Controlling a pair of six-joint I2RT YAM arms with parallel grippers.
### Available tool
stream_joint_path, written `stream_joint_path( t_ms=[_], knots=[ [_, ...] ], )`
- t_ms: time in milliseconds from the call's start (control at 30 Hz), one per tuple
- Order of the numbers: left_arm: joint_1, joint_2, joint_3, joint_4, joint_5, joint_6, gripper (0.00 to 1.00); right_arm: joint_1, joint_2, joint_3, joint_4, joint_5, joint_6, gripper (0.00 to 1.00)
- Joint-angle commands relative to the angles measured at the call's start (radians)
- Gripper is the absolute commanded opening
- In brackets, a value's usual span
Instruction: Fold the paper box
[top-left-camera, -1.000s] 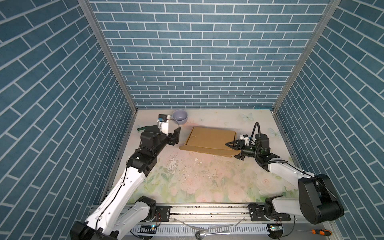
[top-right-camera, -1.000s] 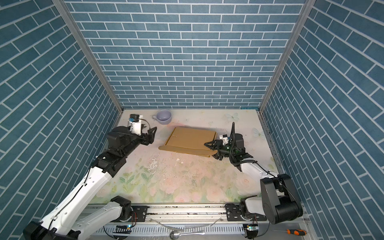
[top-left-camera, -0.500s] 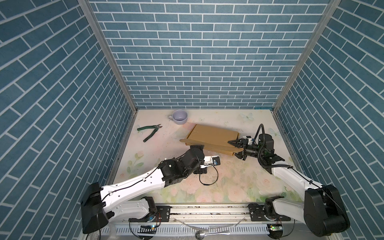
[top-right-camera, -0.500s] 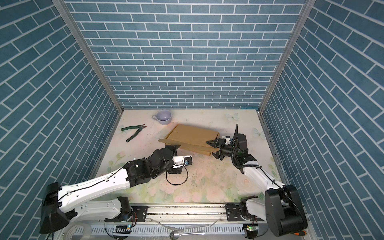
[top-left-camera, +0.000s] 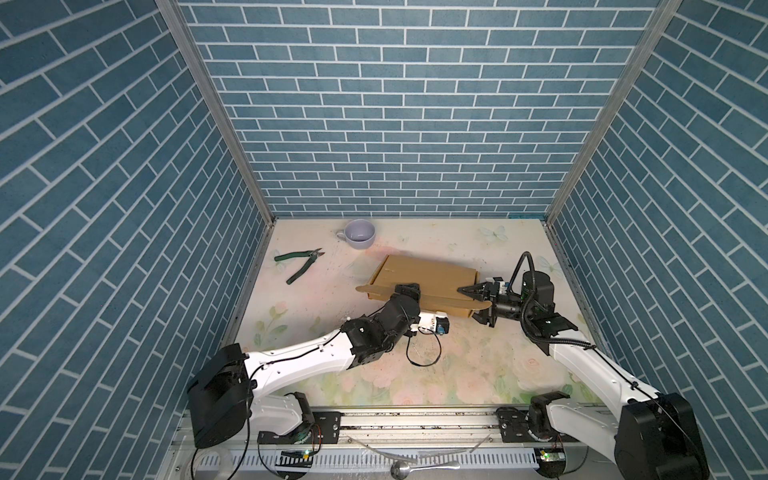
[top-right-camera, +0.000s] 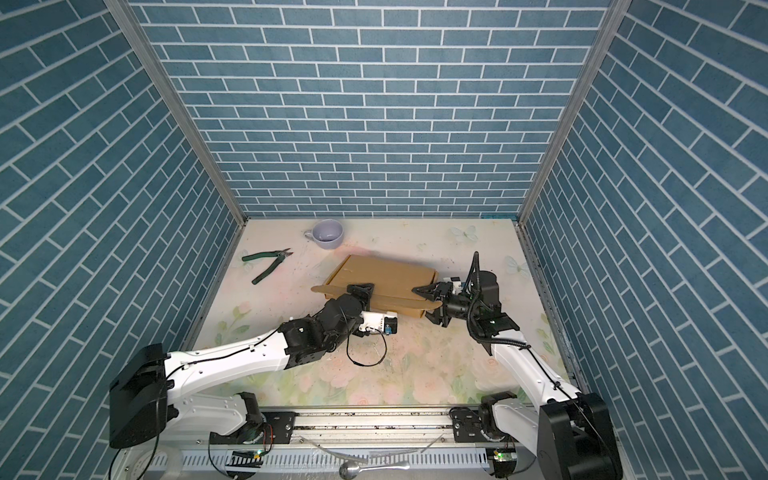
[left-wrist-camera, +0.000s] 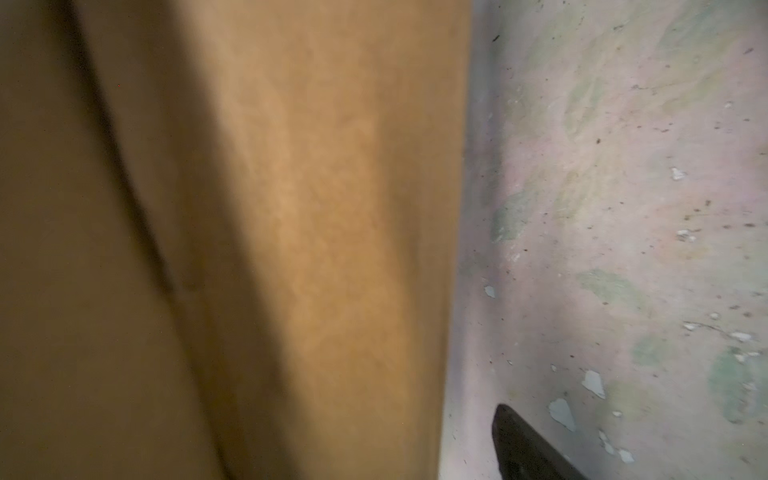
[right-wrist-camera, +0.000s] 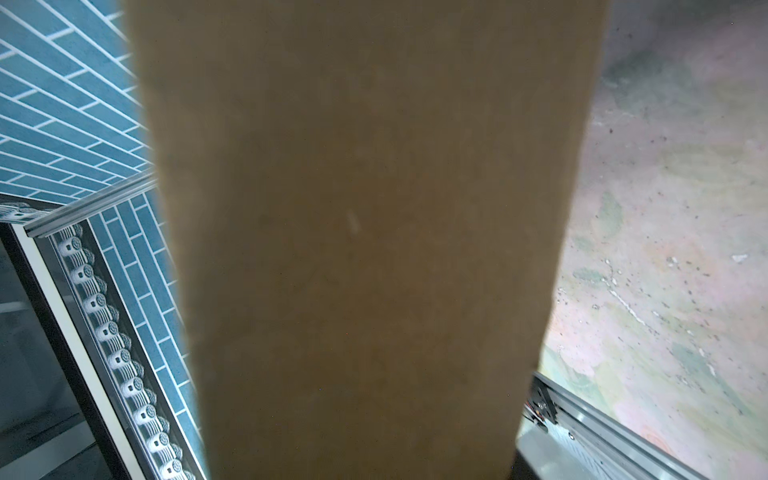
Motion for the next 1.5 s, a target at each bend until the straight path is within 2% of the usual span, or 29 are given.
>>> stream_joint_path(
  t_ms=[0, 100, 233, 333, 600, 700, 867, 967, 1033, 1100, 1167, 1267, 1467],
  knots=[
    [0.007, 0.019, -0.021, 0.105, -0.015, 0.086, 0.8, 0.0, -0.022, -0.011, 0.006, -0.065, 0.04, 0.38],
    [0.008, 0.021, -0.033, 0.137, -0.019, 0.115, 0.68, 0.0, -0.022, -0.009, 0.008, -0.075, 0.039, 0.4],
    [0.009, 0.012, -0.03, 0.132, -0.024, 0.12, 0.51, 0.0, -0.02, -0.013, 0.005, -0.066, 0.041, 0.51],
    [0.008, 0.008, -0.03, 0.116, -0.024, 0.122, 0.45, -0.001, -0.017, -0.01, 0.006, -0.056, 0.042, 0.59],
    [0.018, 0.007, -0.005, 0.02, -0.039, 0.039, 0.43, -0.032, -0.031, -0.013, 0.026, -0.055, 0.039, 0.71],
    [0.031, 0.001, 0.021, -0.078, -0.038, -0.03, 0.43, -0.089, -0.059, -0.021, -0.045, -0.081, -0.007, 0.75],
    [0.054, 0.0, 0.115, -0.348, 0.025, -0.168, 0.43, -0.187, -0.09, -0.036, -0.151, -0.062, -0.107, 0.75],
    [0.07, 0.027, 0.22, -0.576, 0.093, -0.257, 0.44, -0.239, -0.092, 0.012, -0.346, -0.029, -0.268, 0.75],
    [0.099, 0.066, 0.319, -0.767, 0.212, -0.312, 0.47, -0.259, -0.065, 0.086, -0.522, 0.035, -0.446, 0.75],
    [0.124, 0.11, 0.395, -0.861, 0.251, -0.34, 0.47, -0.258, -0.03, 0.152, -0.649, 0.123, -0.589, 0.75],
    [0.16, 0.148, 0.463, -0.934, 0.321, -0.345, 0.49, -0.259, -0.003, 0.175, -0.689, 0.167, -0.644, 0.75],
    [0.19, 0.231, 0.562, -1.033, 0.396, -0.323, 0.52, -0.257, 0.026, 0.162, -0.659, 0.164, -0.649, 0.74],
    [0.194, 0.405, 0.687, -1.091, 0.405, -0.27, 0.51, -0.258, 0.034, 0.122, -0.622, 0.16, -0.652, 0.74]
  ],
)
